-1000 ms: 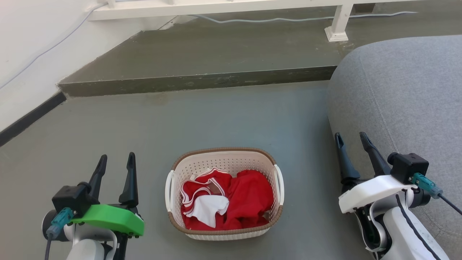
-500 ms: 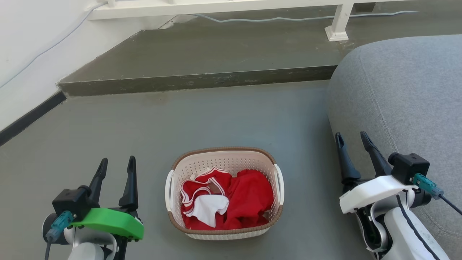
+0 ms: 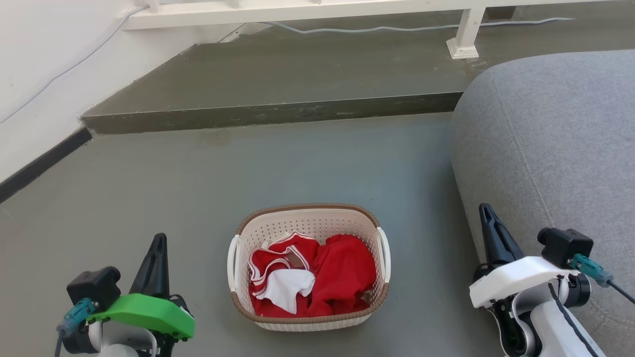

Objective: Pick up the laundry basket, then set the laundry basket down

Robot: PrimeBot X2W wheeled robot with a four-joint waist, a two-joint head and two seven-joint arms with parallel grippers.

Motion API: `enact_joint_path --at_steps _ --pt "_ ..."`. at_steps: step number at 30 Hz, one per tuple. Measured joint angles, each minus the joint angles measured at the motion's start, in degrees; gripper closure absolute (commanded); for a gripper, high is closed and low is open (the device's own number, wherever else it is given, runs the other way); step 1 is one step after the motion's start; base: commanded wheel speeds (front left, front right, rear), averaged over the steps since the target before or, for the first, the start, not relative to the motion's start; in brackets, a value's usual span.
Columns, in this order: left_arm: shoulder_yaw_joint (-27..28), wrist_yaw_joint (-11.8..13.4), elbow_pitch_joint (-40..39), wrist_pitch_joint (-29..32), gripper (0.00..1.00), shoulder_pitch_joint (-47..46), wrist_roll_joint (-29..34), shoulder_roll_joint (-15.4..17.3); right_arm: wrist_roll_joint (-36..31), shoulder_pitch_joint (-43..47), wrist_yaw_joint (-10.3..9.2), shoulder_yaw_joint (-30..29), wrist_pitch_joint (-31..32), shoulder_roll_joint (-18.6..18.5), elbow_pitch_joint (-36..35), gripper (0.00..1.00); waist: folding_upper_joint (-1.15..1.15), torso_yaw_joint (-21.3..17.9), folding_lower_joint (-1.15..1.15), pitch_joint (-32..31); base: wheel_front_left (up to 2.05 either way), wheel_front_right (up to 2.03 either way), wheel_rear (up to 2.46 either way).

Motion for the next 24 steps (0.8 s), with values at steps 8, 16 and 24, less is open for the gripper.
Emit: enact_joint_path --at_steps 8,16,24 --pt "0.73 0.00 0.13 2.13 1.00 -0.01 -7.05 -0.19 7.46 0.00 0.59 -1.66 1.56 0.33 -0.05 1.00 0.00 0.02 0.00 -0.29 0.00 0.00 0.00" --pt "1.99 -0.05 0.18 3.72 1.00 -0.01 -12.03 -0.71 12.84 0.00 1.19 -3.45 3.33 0.48 -0.15 1.00 0.00 0.05 0.00 -0.57 0.00 0.00 0.00" --pt "3.26 -0.09 0.19 5.67 1.00 -0.02 -17.24 -0.85 18.23 0.00 1.78 -5.20 5.06 0.66 -0.19 1.00 0.00 0.08 0.00 -0.85 0.00 0.00 0.00"
